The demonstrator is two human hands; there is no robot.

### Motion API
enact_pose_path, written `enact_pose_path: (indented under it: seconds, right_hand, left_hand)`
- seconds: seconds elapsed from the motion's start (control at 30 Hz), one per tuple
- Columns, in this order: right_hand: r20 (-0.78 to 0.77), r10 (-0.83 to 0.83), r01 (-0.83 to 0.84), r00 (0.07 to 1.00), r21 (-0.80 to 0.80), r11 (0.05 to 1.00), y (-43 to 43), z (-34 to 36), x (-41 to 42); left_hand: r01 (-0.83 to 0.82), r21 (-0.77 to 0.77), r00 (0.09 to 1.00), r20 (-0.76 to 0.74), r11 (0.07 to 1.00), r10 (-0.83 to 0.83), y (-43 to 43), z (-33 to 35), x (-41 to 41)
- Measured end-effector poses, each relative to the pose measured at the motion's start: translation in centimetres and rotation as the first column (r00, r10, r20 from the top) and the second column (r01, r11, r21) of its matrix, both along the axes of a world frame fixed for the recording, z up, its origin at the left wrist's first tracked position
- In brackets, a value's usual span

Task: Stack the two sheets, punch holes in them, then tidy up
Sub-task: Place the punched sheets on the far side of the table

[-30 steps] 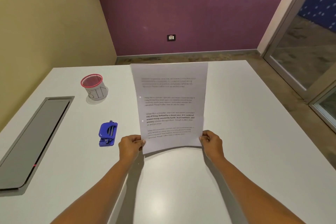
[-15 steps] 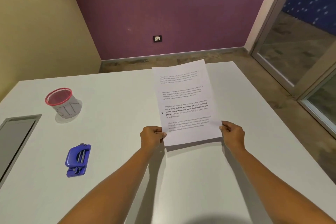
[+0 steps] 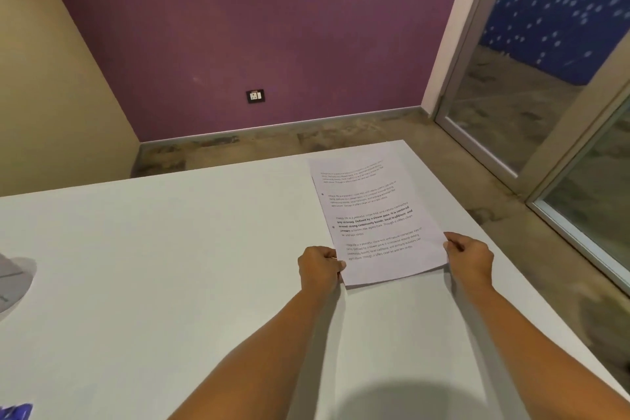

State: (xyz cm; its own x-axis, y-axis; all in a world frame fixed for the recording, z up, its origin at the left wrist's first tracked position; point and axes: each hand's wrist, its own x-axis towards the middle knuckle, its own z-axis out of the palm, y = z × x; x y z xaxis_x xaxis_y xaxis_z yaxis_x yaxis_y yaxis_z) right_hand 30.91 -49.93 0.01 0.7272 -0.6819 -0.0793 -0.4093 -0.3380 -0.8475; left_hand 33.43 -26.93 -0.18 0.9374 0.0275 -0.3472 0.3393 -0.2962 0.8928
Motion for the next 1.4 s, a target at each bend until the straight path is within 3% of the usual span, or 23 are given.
enact_pose_path:
  seconds: [0.3,0.77,0.93,1.4]
  right_hand:
    - [0.028,-0.062,0.063,0.998,-0.039,0.997,-3.2,-1.6,3.6]
    - [0.040,-0.046,0.047,0.998,-0.025,0.999,-3.7,-2.7,6.7]
    - [0.004,0.034,-0.034,0.999,-0.029,0.999,-3.9,-2.8,7.3]
    - [-0.064,-0.003,-0.007,0.998,-0.162,0.987,-2.2,-3.9,5.3]
  left_hand:
    - [0.009,0.028,0.999,0.049,1.000,-0.010,-4.4,-1.5,4.0]
    - [0.066,0.320,0.986,0.124,0.945,-0.111,-7.4,-1.9,5.3]
    - [0.155,0.320,0.973,0.113,0.935,-0.200,-7.3,-1.8,5.8]
    - [0.143,0.216,0.968,0.171,0.966,-0.182,-6.1,-3.1,3.6]
